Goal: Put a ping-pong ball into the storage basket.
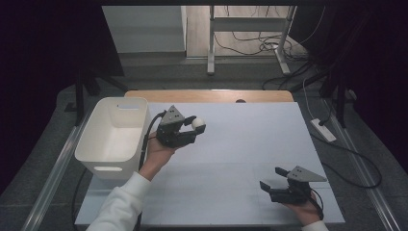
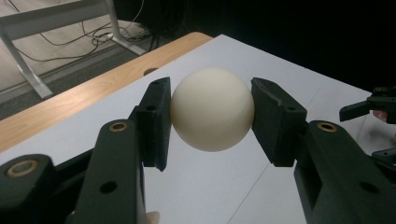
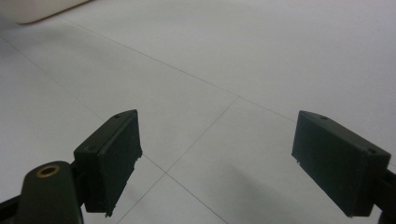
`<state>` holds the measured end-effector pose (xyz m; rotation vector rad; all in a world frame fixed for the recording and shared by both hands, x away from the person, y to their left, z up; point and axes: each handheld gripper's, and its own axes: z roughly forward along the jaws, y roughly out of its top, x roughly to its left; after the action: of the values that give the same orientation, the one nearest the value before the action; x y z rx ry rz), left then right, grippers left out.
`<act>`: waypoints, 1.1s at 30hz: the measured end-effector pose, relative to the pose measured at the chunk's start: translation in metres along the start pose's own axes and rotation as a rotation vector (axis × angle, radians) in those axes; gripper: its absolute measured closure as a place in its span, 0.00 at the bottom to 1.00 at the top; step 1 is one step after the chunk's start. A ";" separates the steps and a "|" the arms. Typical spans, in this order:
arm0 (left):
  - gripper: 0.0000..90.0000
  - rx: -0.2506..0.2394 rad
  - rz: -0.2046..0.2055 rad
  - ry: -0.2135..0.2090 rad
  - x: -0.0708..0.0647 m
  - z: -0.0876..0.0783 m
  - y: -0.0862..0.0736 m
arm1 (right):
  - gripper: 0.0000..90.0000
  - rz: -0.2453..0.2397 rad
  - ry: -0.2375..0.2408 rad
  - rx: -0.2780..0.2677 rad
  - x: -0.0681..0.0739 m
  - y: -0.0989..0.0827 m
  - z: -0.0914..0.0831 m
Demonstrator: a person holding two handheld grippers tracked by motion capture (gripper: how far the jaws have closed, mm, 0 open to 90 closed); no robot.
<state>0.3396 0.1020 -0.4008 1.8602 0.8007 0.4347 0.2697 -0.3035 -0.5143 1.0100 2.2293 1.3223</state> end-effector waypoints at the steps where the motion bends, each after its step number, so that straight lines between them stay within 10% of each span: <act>1: 0.56 0.000 0.000 0.000 0.001 -0.001 0.000 | 0.17 0.000 0.000 0.000 0.000 0.000 0.000; 33: 0.56 -0.058 -0.033 0.045 0.019 -0.028 0.004 | 0.17 0.001 -0.004 0.006 0.000 -0.001 0.001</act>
<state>0.3370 0.1335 -0.3869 1.7872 0.8390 0.4756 0.2697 -0.3029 -0.5152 1.0150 2.2315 1.3133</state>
